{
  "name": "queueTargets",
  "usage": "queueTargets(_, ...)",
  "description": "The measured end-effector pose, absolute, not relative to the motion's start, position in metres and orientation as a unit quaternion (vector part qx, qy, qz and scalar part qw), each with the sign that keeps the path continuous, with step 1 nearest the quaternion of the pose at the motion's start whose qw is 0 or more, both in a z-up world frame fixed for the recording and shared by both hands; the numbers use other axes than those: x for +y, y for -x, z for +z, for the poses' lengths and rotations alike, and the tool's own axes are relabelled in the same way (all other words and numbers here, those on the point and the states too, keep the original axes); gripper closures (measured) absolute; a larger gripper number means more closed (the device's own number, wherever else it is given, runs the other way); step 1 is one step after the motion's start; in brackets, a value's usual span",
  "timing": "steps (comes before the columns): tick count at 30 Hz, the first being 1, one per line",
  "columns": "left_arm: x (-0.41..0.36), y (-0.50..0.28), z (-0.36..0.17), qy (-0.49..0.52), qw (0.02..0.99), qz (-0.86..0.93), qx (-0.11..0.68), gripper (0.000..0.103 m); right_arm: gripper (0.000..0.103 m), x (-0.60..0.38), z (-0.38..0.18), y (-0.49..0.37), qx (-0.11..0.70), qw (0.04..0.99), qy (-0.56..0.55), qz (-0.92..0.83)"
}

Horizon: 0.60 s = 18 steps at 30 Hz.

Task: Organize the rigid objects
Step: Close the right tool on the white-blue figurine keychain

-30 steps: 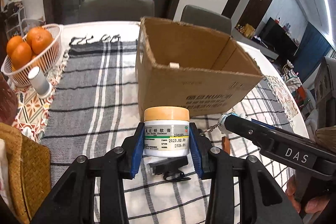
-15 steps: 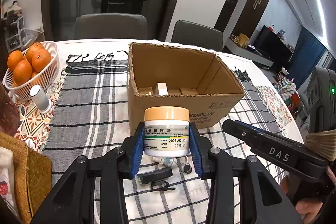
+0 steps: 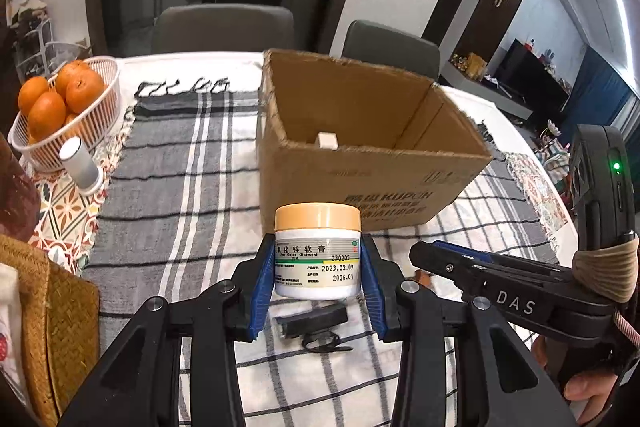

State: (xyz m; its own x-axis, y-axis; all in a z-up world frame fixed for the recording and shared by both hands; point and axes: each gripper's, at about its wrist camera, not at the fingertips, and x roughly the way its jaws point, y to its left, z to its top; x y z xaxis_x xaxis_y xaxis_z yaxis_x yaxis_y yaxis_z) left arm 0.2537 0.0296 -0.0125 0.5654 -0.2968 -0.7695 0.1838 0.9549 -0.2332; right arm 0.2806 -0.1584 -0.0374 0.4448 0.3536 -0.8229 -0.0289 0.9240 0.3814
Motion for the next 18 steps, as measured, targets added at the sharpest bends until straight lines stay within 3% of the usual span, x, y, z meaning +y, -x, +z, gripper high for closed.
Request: queueTargets(18, 0.053, -0.261, -0.066, 0.077, 0.853, -0.114, 0.504, 0.064, 0.077, -0.128, -0.095, -0.298, 0.594, 0.784, -0.120, 0.134)
